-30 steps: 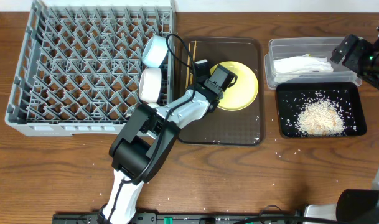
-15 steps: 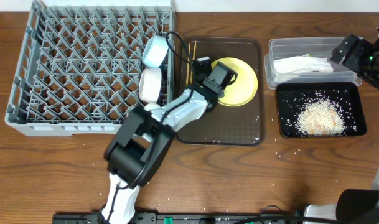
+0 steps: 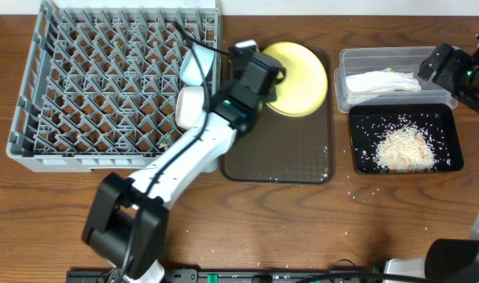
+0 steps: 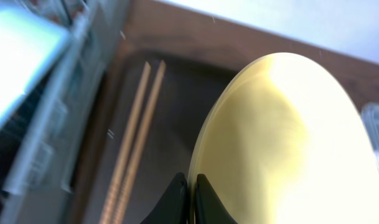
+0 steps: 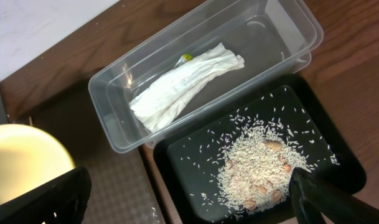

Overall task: Sort waste into correct bins and load items into the dishwasher
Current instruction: 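Lift the yellow plate and carry it left over the dish rack, then lower the yellow plate upright into the rack and release, then move the left gripper back to the chopsticks on the brown tray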

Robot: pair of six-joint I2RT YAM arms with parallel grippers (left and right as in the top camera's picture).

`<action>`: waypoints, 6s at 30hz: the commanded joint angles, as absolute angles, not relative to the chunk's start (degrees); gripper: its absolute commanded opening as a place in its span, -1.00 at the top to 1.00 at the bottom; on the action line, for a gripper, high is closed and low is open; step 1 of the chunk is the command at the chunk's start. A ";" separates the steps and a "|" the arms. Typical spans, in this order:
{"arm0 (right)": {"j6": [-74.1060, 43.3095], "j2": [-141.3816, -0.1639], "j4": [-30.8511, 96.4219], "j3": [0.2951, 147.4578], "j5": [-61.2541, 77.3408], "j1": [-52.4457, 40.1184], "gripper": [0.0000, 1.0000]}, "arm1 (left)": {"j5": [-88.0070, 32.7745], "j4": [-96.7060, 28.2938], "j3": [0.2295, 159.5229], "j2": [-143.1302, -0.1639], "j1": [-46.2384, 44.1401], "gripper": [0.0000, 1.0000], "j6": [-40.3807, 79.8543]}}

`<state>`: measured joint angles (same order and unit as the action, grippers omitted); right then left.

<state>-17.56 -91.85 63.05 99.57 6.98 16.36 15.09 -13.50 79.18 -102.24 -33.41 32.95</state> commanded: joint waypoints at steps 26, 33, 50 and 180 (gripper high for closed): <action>-17.98 -91.72 63.05 99.63 6.87 16.84 -0.98 | 16.12 -3.07 79.44 -94.28 1.30 0.85 -15.11; -17.98 -91.72 63.05 99.63 6.87 16.86 -0.98 | 16.14 -0.75 79.44 -97.47 3.73 0.85 -19.20; -17.98 -91.72 63.05 99.63 6.87 16.86 -0.98 | 16.10 -2.96 79.33 -100.90 3.68 0.85 -23.99; -17.98 -91.72 63.05 99.63 6.87 16.86 -0.98 | 18.74 -9.80 84.29 -124.81 -32.40 0.15 7.86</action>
<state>-17.56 -91.85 63.05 99.57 6.98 16.38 17.12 -10.15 83.68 -124.01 -32.97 7.51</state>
